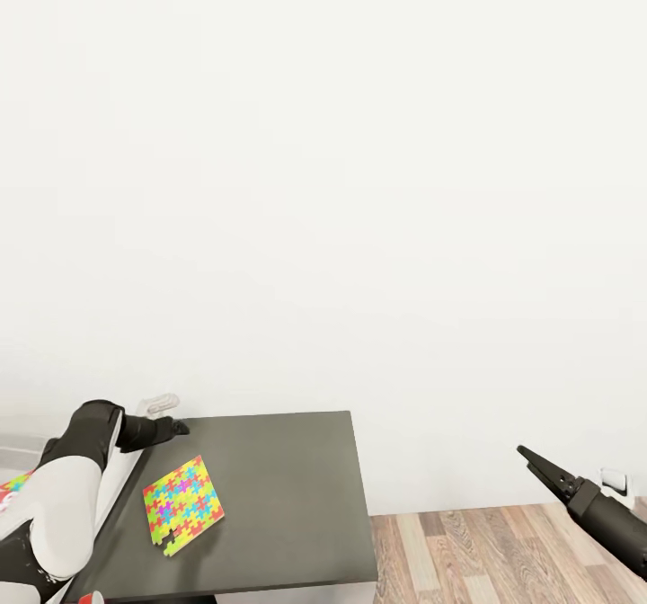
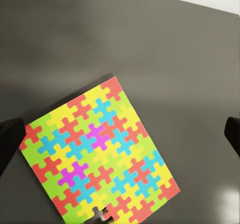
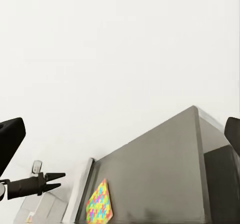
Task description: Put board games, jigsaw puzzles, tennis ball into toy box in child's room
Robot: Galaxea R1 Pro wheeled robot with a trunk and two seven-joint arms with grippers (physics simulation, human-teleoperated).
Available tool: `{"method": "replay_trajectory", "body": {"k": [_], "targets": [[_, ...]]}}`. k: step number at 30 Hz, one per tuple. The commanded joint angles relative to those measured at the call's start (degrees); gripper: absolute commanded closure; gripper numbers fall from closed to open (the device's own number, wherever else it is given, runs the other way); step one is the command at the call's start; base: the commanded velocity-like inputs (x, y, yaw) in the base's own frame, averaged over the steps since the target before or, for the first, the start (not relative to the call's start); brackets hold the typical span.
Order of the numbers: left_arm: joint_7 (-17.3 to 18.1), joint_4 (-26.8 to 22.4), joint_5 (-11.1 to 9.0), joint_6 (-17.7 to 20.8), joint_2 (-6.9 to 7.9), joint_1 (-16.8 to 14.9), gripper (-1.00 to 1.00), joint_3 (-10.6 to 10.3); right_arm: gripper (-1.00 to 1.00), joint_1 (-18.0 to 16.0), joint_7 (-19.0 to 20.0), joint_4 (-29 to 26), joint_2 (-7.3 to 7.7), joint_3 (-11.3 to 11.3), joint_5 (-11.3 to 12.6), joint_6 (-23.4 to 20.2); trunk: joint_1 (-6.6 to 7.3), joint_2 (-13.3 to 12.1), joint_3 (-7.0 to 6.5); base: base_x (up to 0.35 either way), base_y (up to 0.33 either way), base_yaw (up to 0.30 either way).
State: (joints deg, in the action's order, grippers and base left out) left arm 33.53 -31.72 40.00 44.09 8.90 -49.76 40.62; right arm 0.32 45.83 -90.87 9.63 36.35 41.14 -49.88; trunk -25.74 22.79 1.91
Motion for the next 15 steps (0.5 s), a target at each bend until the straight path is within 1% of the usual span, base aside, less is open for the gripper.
{"method": "replay_trajectory", "body": {"k": [1, 2, 6, 15], "targets": [[-0.2, 0.1, 0.6, 0.1, -0.04, -0.1, -1.0, 0.4, -1.0, 0.0, -0.8, 0.0, 0.07, -0.6, 0.1, -0.3, -0.04, 0.1, 0.12, 0.0, 0.0, 0.0], [-1.4, 0.3, 0.5, 0.1, -0.02, -0.1, -1.0, 0.6, -1.0, -0.1, -2.4, 0.0, 0.18, -1.9, 0.1, -0.3, -0.04, 0.1, 0.12, 0.0, 0.0, 0.0], [-3.0, 0.6, 0.4, -0.1, -0.15, -0.1, -1.0, 1.4, -1.0, -0.2, -4.9, -0.1, 0.33, -3.7, 0.2, -0.3, -0.04, 0.1, 0.12, 0.0, 0.0, 0.0], [-4.2, 0.8, 0.4, -0.2, -0.27, -0.1, -1.0, 2.2, -1.0, -0.2, -6.8, -0.2, 0.35, -5.0, 0.2, -0.2, -0.04, 0.1, 0.12, 0.0, 0.0, 0.0]]}}
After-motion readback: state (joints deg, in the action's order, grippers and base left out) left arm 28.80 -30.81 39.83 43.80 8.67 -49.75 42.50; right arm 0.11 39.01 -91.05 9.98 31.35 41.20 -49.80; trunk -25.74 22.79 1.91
